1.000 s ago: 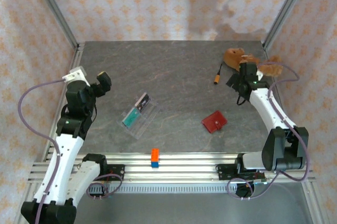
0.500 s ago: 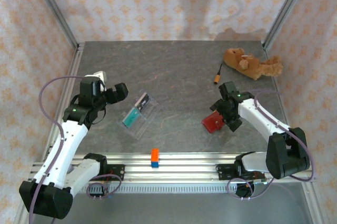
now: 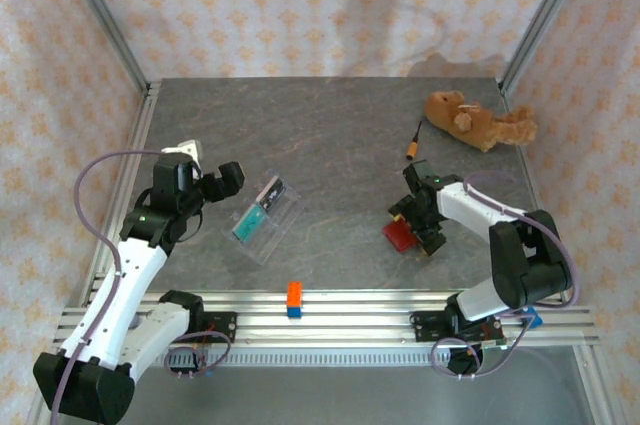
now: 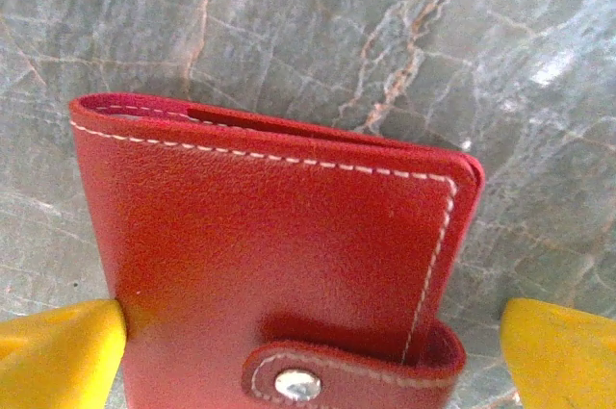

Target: Put the credit cards into the card holder

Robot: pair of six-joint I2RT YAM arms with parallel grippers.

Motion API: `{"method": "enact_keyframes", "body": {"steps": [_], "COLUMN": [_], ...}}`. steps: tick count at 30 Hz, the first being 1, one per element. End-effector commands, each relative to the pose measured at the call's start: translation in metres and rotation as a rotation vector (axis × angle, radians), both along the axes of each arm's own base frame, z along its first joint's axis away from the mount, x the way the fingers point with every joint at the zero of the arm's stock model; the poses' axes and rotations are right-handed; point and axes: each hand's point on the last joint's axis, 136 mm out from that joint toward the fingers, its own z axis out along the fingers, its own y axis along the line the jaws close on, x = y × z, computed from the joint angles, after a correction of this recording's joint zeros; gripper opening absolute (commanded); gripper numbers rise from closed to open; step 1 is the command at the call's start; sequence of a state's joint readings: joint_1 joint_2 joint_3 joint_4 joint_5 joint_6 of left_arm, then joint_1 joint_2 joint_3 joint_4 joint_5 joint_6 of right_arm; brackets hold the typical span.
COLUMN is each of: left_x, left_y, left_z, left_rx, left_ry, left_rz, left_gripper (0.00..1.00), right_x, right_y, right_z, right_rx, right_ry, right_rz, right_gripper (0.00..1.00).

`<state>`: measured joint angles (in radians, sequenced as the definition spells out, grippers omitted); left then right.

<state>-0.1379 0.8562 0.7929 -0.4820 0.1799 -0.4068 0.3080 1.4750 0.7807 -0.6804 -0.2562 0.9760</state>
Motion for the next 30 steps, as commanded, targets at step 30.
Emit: {"method": "enact_keyframes", "body": {"steps": [30], "left_x": [-0.022], "left_y": [-0.027], "left_z": [-0.061], "left_rx": [-0.313], "left_ry": [0.394], "left_rz": [0.047], "left_gripper": [0.99], "right_x": [0.009], "right_y": [0.137], "right_z": [0.027], "right_rx": [0.176], "right_ry": [-0.13], "right_rz": [1.062], "right_gripper": [0.75]}}
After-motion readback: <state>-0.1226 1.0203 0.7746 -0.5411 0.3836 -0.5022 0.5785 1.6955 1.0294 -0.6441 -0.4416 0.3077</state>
